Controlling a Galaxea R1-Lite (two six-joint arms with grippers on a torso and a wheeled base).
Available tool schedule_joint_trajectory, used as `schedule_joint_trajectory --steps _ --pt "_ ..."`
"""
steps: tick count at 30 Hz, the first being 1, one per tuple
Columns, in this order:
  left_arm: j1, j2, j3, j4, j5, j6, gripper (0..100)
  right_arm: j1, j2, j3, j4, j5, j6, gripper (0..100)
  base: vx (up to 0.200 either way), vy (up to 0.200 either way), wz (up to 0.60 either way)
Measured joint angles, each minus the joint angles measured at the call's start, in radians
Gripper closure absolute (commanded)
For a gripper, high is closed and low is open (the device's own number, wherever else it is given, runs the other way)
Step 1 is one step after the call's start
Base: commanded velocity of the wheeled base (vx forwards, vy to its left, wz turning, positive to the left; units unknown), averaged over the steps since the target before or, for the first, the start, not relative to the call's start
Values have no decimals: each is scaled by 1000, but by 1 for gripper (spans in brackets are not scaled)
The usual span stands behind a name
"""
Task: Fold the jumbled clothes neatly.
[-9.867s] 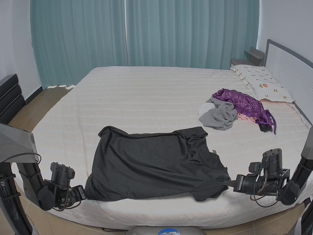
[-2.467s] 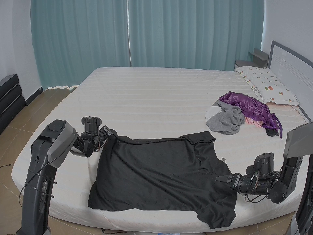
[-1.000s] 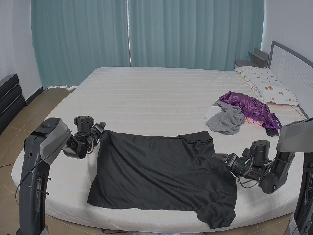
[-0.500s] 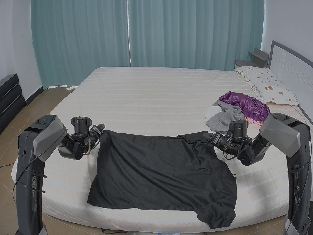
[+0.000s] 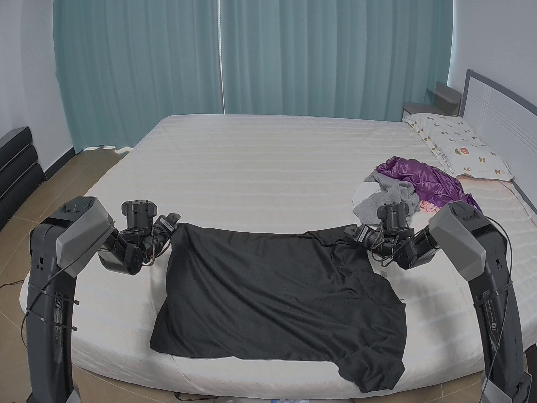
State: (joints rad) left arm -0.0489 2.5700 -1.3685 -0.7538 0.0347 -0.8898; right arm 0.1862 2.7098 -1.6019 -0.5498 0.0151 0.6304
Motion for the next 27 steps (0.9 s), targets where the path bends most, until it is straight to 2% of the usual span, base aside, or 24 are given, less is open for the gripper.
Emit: schedule_joint_trajectory --steps 1,2,15,27 --pt "0 0 -1 0 0 0 0 0 9 -10 3 -1 -1 0 0 0 0" --pt "0 0 -3 -1 -1 0 0 0 16 -17 3 -1 -2 100 0 0 0" --pt "-5 24 -34 0 3 9 0 -12 56 -113 -6 -7 6 100 0 0 0" --pt "-10 57 -97 9 3 17 0 -46 108 -257 -66 -88 23 100 0 0 0"
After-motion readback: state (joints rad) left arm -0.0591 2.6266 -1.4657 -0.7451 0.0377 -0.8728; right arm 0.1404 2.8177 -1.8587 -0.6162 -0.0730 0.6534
